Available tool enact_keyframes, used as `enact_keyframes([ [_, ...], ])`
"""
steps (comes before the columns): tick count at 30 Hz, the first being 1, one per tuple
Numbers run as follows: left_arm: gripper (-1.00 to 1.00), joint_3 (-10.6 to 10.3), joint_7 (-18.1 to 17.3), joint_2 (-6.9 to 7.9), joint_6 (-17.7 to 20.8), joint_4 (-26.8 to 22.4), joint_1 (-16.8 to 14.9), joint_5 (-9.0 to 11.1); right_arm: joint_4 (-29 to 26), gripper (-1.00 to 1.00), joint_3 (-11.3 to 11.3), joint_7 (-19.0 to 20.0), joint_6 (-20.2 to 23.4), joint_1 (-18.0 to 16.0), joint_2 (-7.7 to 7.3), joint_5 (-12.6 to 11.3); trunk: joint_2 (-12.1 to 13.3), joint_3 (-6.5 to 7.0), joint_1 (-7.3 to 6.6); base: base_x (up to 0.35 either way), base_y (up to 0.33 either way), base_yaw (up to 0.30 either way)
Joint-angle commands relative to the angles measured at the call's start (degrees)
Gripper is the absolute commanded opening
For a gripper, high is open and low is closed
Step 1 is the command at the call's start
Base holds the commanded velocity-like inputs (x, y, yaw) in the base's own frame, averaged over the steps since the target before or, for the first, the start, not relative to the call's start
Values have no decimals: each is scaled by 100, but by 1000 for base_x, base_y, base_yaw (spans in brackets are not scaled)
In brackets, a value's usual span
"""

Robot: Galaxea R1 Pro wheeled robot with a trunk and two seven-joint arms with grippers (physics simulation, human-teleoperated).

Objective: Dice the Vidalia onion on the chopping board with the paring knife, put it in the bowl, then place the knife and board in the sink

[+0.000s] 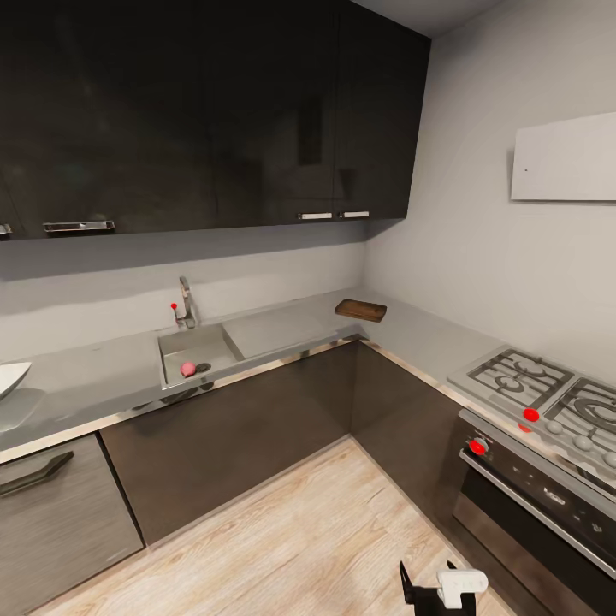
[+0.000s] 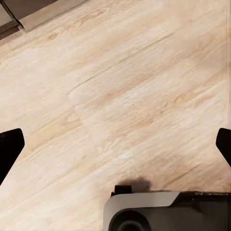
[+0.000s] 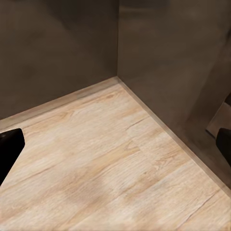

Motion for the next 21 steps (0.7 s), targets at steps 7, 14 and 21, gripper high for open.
enact_keyframes([
  [7,100,-9,-3,-77,1330,-1141,5,0,103,100,1,4,-25,-3,-1,3,-4,-2,2,0,0,0],
  [14,100,-40,-8,-70,1615,-1948,5,7,148,100,1,6,-27,1,-1,3,-4,-2,2,0,0,0],
  [21,100,-46,-22,-17,1641,-2753,12,22,155,100,1,7,-27,3,-1,3,-4,-2,2,0,0,0],
])
